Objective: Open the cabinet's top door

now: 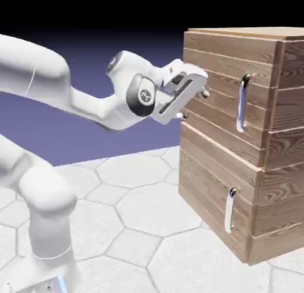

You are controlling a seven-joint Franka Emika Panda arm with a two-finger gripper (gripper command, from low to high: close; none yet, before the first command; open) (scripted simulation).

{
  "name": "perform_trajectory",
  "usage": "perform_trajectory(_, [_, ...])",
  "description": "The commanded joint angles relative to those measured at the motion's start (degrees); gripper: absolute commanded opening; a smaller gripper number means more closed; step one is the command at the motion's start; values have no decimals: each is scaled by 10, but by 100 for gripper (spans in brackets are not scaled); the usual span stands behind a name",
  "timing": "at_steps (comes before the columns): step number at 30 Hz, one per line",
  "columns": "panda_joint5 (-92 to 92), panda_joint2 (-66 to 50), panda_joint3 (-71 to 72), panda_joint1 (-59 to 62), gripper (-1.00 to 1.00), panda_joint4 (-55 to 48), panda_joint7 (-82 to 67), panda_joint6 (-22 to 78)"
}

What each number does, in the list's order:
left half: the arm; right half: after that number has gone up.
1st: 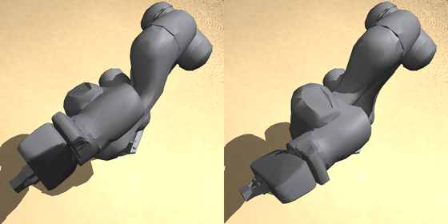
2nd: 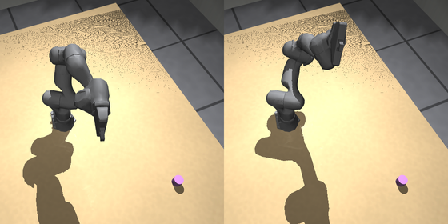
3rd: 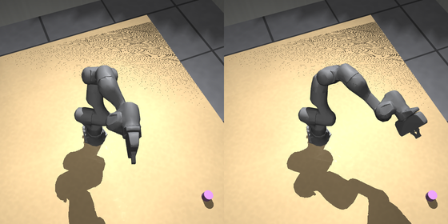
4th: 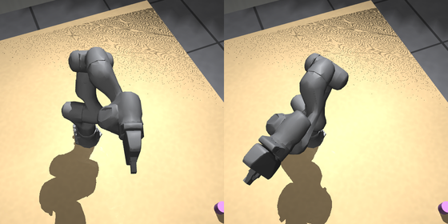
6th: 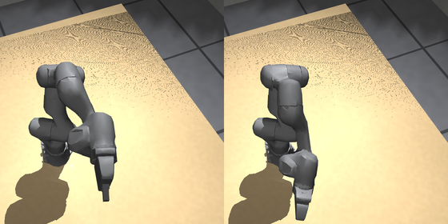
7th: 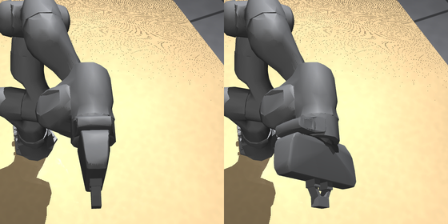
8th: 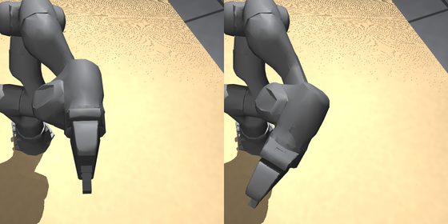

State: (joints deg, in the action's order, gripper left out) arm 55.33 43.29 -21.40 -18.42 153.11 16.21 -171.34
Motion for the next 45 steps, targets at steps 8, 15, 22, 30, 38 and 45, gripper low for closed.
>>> perform_trajectory(8, [199, 38, -77, -64, 0, -28, -95, 10])
perform_trajectory(15, [374, 72, -145, -120, 0, -53, -177, 18])
perform_trajectory(22, [548, 105, -212, -176, 0, -78, -260, 26])
perform_trajectory(30, [748, 144, -289, -240, 0, -107, -355, 36])
perform_trajectory(38, [947, 182, -366, -303, 0, -135, -449, 46])
perform_trajectory(45, [1000, 165, -424, -399, 0, -197, -462, 67])
